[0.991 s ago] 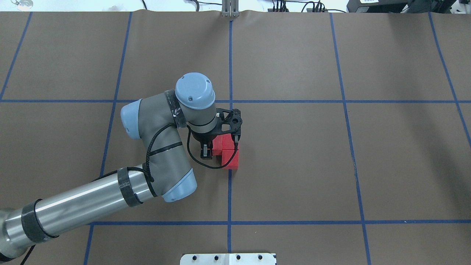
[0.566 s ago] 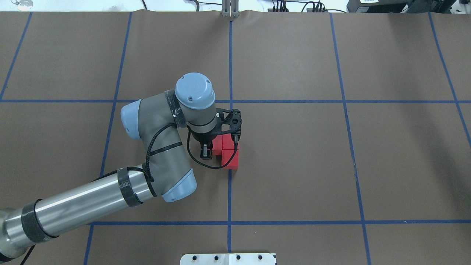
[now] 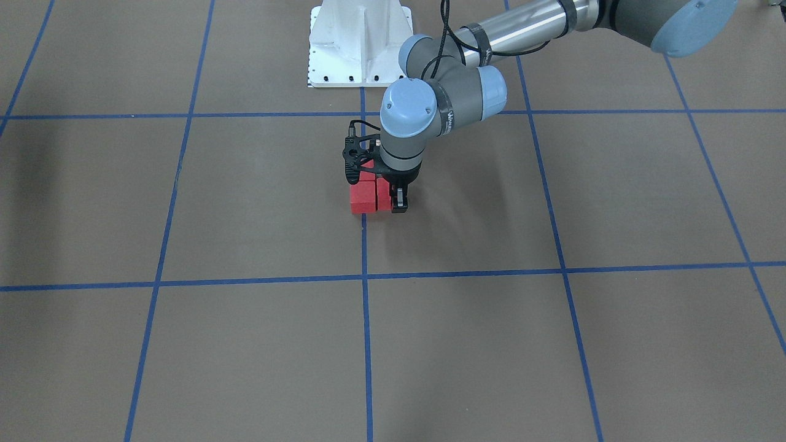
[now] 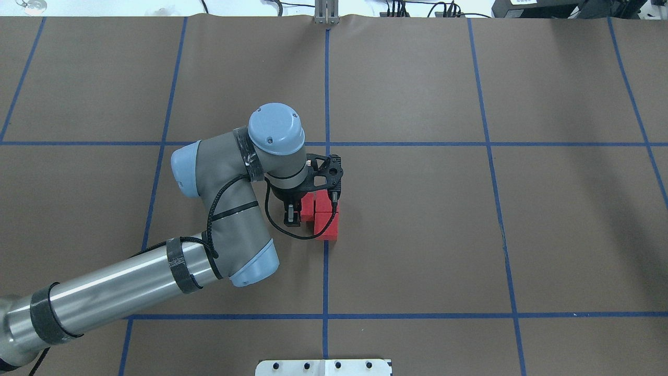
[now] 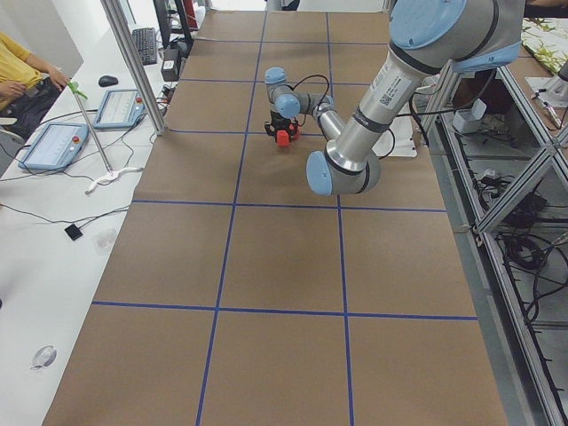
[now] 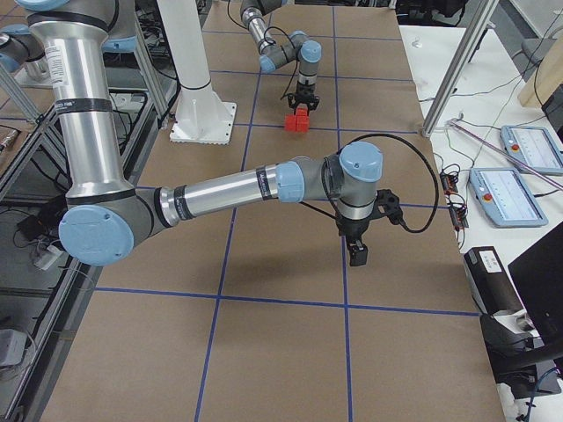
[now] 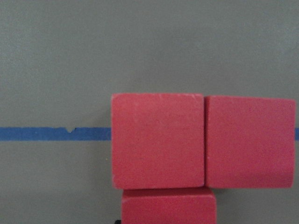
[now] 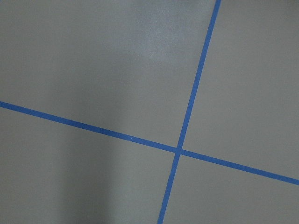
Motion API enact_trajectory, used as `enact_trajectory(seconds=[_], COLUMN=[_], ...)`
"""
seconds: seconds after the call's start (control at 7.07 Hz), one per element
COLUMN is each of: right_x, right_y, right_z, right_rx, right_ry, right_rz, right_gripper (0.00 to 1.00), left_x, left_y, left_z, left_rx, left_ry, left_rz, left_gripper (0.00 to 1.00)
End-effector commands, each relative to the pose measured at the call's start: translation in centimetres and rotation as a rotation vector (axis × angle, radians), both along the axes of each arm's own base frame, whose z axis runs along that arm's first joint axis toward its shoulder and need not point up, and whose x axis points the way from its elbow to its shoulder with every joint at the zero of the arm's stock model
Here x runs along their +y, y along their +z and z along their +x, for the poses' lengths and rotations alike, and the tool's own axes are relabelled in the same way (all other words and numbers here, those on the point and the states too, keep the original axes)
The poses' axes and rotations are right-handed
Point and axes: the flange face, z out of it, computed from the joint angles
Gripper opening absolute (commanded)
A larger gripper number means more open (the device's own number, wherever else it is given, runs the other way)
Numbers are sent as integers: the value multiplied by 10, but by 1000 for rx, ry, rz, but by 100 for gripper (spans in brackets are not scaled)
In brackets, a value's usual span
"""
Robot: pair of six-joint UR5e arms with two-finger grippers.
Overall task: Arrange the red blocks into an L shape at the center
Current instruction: 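Lower the cube against the farther center cube and hold it there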
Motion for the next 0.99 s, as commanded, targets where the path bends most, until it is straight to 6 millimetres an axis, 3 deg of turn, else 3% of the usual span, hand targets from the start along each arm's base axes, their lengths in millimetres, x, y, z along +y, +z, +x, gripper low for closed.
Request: enact_trajectory(seconds=[0.0,0.28,0.57,0.85], right_x=[0,0,0,0], right_y=[0,0,0,0], right_z=[0,0,0,0], right_rx=[0,0,0,0], right_ry=[0,0,0,0], right_rz=[0,0,0,1], right_gripper=[100,99,100,100], left_x=[-1,-4,-4,-2], left_y=[0,-1,-7,-13], left_z=[0,-4,-9,-14], left_rx=[0,0,9,21], left_ry=[-1,-7,-45,-66], left_rz=[0,0,-31,-39], left_gripper=[70,78,99,100])
